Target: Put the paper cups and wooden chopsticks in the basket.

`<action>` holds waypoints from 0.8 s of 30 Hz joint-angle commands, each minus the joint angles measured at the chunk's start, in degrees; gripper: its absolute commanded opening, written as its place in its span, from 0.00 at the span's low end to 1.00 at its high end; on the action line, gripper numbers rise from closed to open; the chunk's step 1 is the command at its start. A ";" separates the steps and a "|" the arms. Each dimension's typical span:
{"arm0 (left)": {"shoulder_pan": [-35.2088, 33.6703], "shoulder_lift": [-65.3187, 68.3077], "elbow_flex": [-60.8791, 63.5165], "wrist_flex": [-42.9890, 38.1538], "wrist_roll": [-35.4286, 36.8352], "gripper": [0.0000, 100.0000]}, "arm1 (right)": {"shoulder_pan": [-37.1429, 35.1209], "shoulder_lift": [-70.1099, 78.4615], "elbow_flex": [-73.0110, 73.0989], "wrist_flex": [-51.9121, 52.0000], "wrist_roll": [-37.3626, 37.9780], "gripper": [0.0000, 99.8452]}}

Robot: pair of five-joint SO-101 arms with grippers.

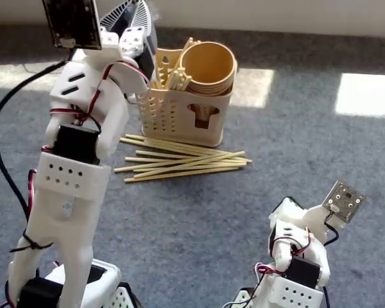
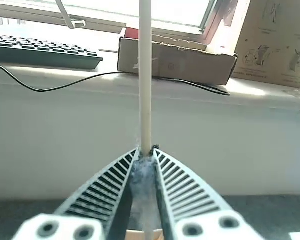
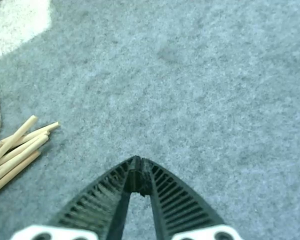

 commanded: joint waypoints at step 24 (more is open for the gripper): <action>-0.75 3.21 -0.57 13.10 -4.31 0.13 | 0.31 -0.57 5.85 -3.12 0.00 0.01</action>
